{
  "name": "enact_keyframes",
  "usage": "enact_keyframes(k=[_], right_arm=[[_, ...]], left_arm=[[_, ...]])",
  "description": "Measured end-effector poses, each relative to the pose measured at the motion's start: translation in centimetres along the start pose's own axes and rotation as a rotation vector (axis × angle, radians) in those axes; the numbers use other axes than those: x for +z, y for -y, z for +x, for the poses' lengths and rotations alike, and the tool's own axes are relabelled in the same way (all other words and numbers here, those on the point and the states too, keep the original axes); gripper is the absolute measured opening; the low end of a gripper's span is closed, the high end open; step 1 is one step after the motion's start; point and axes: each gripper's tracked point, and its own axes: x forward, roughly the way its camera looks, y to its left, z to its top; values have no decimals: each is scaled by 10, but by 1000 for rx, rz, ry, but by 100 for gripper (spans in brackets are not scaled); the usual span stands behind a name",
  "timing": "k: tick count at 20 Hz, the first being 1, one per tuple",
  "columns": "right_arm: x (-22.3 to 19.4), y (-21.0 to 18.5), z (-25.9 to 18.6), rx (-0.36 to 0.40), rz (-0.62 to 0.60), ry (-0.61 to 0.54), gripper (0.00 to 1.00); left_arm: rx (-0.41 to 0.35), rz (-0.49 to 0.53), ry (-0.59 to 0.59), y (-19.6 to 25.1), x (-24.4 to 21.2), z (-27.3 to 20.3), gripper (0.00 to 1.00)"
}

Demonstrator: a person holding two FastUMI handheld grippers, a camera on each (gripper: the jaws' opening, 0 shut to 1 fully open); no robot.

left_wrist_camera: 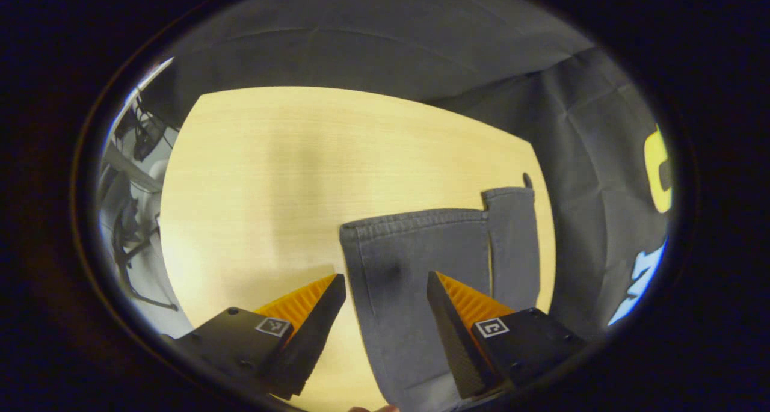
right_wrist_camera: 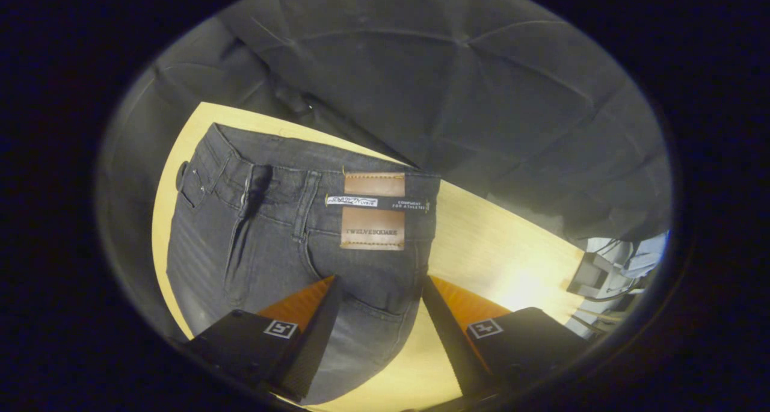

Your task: Grasp the waist and the cuffs of the jeans and fold them to make the two legs overlap; first hold the waist and fold one-third of the jeans toward the cuffs, then hold the cuffs and fold the remaining one-third in the same direction to finish folding.

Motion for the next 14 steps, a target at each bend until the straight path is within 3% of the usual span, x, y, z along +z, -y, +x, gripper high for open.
enact_keyframes(k=[6, 9, 11, 12, 13, 14], right_arm=[[0, 1, 1, -10, 16, -5, 83], [-1, 1, 2, -10, 14, 0, 86], [0, 0, 2, -9, 6, 6, 86], [-1, -1, 2, -5, -1, 8, 89], [-1, -1, 0, -8, -14, 6, 86], [1, -1, -1, -6, -29, 7, 84]], left_arm=[[275, 275, 62, 1, 7, 37, 92], [272, 198, 128, 9, 10, 35, 93], [275, 234, 128, 9, 9, 34, 93], [263, 269, 125, 11, 9, 35, 89], [257, 294, 113, 12, 9, 35, 86], [240, 303, 112, 16, 11, 36, 76]])
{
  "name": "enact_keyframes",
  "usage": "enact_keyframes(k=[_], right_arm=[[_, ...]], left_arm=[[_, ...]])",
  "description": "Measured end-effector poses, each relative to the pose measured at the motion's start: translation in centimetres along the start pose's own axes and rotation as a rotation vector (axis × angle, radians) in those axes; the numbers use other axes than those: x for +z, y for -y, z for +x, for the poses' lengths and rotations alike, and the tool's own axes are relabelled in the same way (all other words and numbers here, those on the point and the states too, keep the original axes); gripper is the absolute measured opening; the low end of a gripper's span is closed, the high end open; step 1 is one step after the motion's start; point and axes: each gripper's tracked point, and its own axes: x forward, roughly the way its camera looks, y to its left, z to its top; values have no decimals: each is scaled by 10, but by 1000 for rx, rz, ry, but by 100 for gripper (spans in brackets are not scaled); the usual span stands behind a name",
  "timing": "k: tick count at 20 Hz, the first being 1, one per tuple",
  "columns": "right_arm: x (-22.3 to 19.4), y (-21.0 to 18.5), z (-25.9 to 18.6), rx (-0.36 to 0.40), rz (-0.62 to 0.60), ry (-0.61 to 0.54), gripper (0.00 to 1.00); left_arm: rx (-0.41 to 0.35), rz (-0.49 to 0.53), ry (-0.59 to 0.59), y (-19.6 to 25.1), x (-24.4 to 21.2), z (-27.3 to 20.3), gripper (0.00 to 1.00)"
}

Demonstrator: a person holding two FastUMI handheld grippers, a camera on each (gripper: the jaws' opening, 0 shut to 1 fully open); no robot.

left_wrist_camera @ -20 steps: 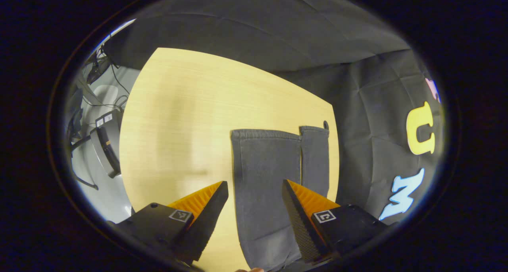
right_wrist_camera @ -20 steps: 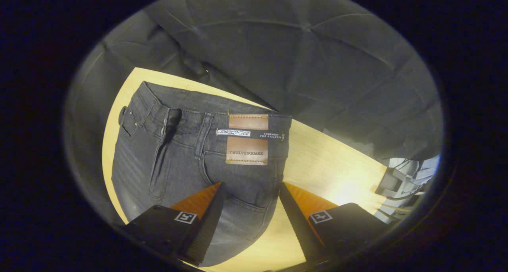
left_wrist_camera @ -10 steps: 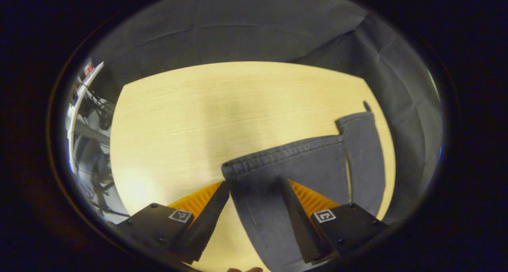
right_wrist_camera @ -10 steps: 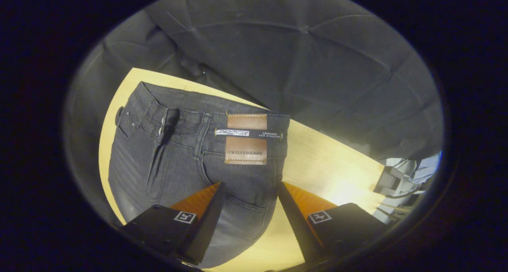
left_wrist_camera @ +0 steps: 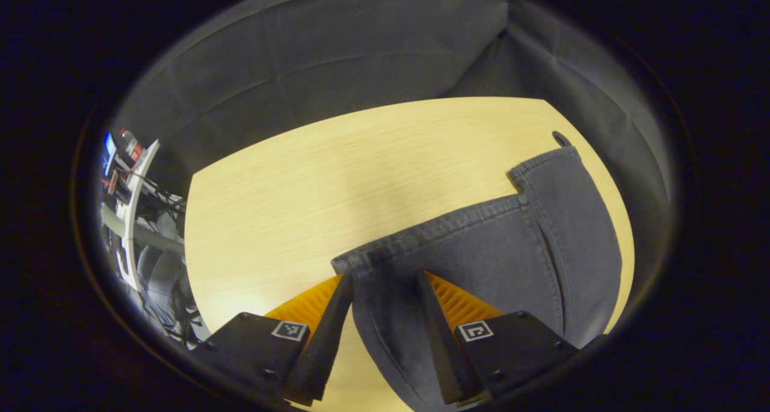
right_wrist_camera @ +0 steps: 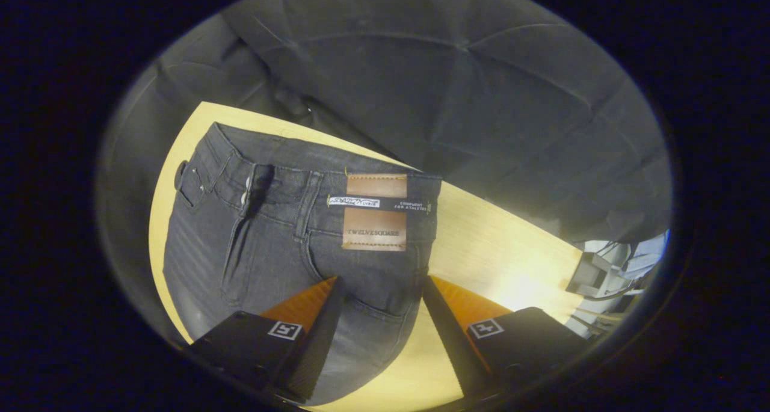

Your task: Grasp the waist and the cuffs of the jeans and fold them to make the two legs overlap; first hold the waist and fold one-third of the jeans toward the cuffs, then hold the cuffs and fold the remaining one-third in the same direction to finish folding.

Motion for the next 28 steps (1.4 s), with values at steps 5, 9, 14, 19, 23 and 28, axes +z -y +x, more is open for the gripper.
enact_keyframes(k=[5, 9, 14, 19, 23, 28], right_arm=[[-1, -4, 0, 54, -50, -7, 55], [-3, -9, 2, 179, -2, -11, 21], [-4, -5, -7, 327, 32, -33, 4], [3, -6, -22, 341, -59, -39, 4], [3, -12, -24, 353, -58, -79, 4], [11, -24, -41, 416, 9, -113, 4]], left_arm=[[-68, -13, 16, 15, 2, 6, 24], [-92, -47, 31, 12, 3, 1, 8], [-98, -75, 23, -17, -6, 2, 9], [-190, -124, 46, -64, -1, -38, 8], [-252, -211, 56, -95, 6, -71, 8], [-370, -241, 129, -82, 57, -152, 8]])
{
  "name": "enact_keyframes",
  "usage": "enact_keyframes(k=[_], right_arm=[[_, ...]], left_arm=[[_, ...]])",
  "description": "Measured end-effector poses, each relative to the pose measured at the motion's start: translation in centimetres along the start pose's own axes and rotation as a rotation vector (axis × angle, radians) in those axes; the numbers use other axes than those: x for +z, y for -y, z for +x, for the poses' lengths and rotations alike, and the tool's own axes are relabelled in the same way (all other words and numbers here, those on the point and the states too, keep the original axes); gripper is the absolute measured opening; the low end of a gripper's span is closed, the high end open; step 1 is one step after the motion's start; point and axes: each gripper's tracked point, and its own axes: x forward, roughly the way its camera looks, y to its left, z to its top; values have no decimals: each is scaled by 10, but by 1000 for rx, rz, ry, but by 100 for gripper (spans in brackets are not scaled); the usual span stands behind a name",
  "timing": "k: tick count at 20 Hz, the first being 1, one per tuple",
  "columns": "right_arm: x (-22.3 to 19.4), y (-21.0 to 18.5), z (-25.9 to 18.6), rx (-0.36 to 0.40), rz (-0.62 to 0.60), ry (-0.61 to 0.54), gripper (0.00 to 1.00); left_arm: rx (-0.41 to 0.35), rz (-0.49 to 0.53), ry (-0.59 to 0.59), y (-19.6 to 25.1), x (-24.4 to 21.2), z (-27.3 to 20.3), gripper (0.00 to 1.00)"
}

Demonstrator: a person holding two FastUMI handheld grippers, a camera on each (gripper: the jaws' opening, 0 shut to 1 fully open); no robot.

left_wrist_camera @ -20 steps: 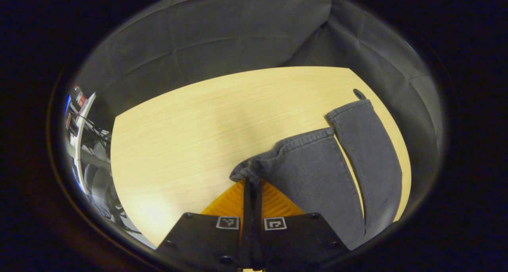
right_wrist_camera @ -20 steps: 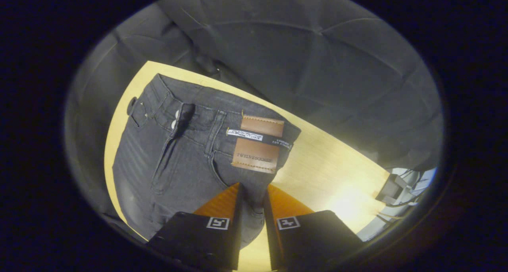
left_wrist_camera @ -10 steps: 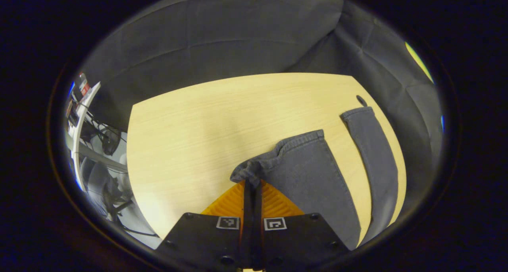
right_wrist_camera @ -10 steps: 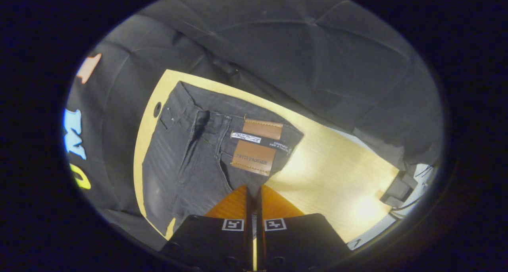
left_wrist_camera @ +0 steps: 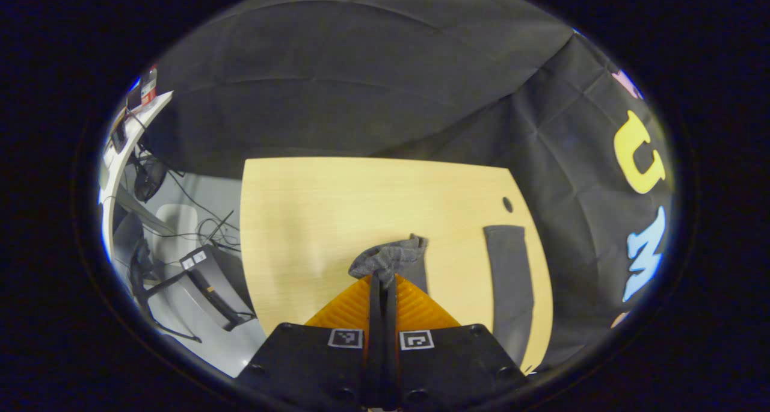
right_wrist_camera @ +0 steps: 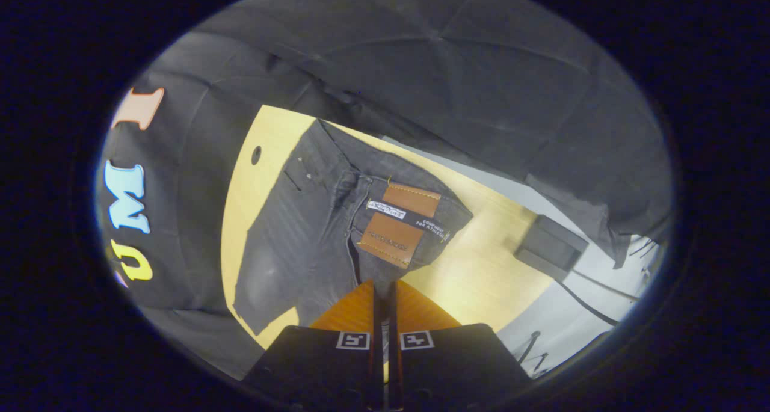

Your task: Grasp the waist and the cuffs of the jeans and fold them to make the two legs overlap; first hold the waist and fold one-third of the jeans toward the cuffs, then hold the cuffs and fold the remaining one-third in the same direction to finish folding.

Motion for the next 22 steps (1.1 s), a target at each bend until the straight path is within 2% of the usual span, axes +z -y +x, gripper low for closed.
enact_keyframes(k=[2, 3, 4, 6, 7, 9, 11, 13, 14, 16, 17, 19, 20, 21, 22], right_arm=[[8, -23, -21, 72, 57, 17, 3], [17, -43, -31, 125, 111, 30, 3], [20, -52, -45, 165, 167, 44, 2], [43, -66, -54, 205, 257, 69, 3], [57, -69, -48, 203, 280, 73, 2], [82, -85, -32, 194, 398, 62, 3], [112, -112, -6, 207, 473, 36, 3], [137, -131, 30, 184, 484, 15, 3], [150, -144, 47, 173, 489, 7, 3], [173, -160, 83, 133, 483, 0, 3], [183, -164, 97, 115, 458, 0, 3], [197, -164, 127, 75, 379, 22, 3], [200, -160, 133, 71, 338, 32, 3], [198, -160, 134, 79, 312, 43, 8], [203, -158, 144, 82, 289, 66, 30]], left_arm=[[-81, 64, 71, 53, 24, -11, 7], [-116, 92, 72, 86, 31, -11, 10], [-145, 115, 58, 118, 29, -6, 7], [-218, 90, 7, 192, 22, 8, 7], [-218, 61, -25, 222, 19, 21, 7], [-167, -9, -88, 260, 14, 69, 7], [-65, -65, -150, 268, -5, 129, 7], [72, -38, -181, 265, -32, 181, 7], [110, -11, -185, 272, -40, 200, 7], [126, 42, -198, 298, -53, 238, 7], [113, 72, -207, 314, -59, 255, 7], [46, 211, -278, 344, -80, 284, 7], [48, 291, -325, 348, -91, 290, 11], [77, 351, -348, 347, -93, 294, 13], [118, 387, -335, 343, -89, 297, 41]])
